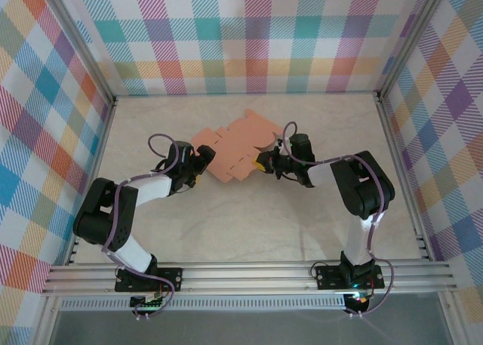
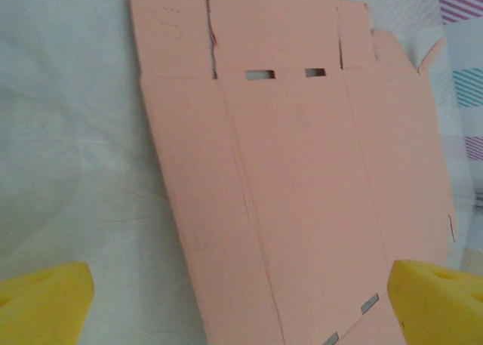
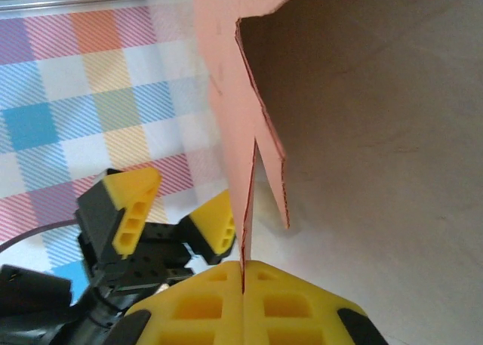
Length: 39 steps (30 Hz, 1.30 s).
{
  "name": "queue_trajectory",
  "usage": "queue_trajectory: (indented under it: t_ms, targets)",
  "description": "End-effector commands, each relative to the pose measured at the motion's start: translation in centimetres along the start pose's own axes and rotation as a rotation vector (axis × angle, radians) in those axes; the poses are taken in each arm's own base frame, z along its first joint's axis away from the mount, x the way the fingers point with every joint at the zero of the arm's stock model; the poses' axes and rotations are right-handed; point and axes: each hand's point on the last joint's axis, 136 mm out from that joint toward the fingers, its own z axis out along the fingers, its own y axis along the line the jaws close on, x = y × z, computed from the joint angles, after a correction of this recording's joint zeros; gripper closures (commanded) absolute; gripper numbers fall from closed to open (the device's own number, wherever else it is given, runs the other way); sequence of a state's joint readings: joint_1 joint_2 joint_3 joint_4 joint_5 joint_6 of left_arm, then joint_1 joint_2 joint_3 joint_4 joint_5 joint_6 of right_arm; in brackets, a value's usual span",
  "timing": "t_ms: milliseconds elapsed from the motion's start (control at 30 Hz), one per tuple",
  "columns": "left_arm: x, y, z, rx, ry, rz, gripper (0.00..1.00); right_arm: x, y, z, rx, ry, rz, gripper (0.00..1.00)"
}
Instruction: Fold the paper box
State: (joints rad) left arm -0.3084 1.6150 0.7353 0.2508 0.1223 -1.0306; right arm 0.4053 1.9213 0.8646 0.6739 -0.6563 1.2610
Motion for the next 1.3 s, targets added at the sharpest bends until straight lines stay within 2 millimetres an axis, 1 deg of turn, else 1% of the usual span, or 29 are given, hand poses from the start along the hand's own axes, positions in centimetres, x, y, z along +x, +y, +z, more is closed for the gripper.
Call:
queue_trajectory:
  t_ms: [0,133,267,467,633,800,967,1033,1067,1133,1200,1233,1267]
  targets:
    - [-0.5,-1.6,0.5,0.092,0.001,-0.031,0.03,0.1,3.4,-0.9,-0.104,-0.008,-0.057,1.00]
    - [-0.4,-1.7,1.0,0.103,0.007,-0.040,0.10,0.2,3.6,-1.1,-0.101,-0.008,-0.067,1.00]
    - [-0.5,-2.2,1.3,0.119,0.010,-0.041,0.20,0.4,3.8,-1.3,-0.108,-0.005,-0.070,1.00]
    - [-0.6,-2.9,1.7,0.138,0.012,-0.043,0.45,0.6,4.0,-1.5,-0.108,-0.003,-0.082,1.00]
    - [-0.7,-3.2,1.7,0.142,0.014,-0.038,0.68,0.8,4.0,-1.7,-0.102,-0.004,-0.089,1.00]
    - [-0.7,-3.2,1.7,0.130,0.017,-0.008,0.83,0.8,3.7,-1.9,-0.079,-0.013,-0.103,1.00]
    - [-0.9,-3.4,1.7,0.114,0.014,0.048,0.98,0.8,4.0,-2.3,-0.064,-0.028,-0.136,1.00]
    - [-0.9,-3.8,1.7,0.123,0.017,0.074,1.00,0.8,4.0,-2.5,-0.055,-0.037,-0.150,1.00]
    - [-0.9,-4.0,1.7,0.128,0.017,0.089,1.00,0.9,4.1,-2.6,-0.054,-0.043,-0.160,0.96]
    - [-1.0,-4.4,1.8,0.135,0.021,0.125,1.00,0.8,4.5,-2.9,-0.055,-0.057,-0.194,0.78]
    - [-1.0,-5.1,1.8,0.146,0.025,0.178,1.00,1.0,4.3,-3.4,-0.023,-0.067,-0.230,0.46]
    - [-1.1,-5.4,1.8,0.155,0.029,0.213,1.00,1.1,4.2,-3.7,-0.010,-0.073,-0.249,0.37]
    - [-1.2,-6.0,1.8,0.164,0.028,0.246,1.00,1.3,4.2,-4.0,0.006,-0.077,-0.276,0.32]
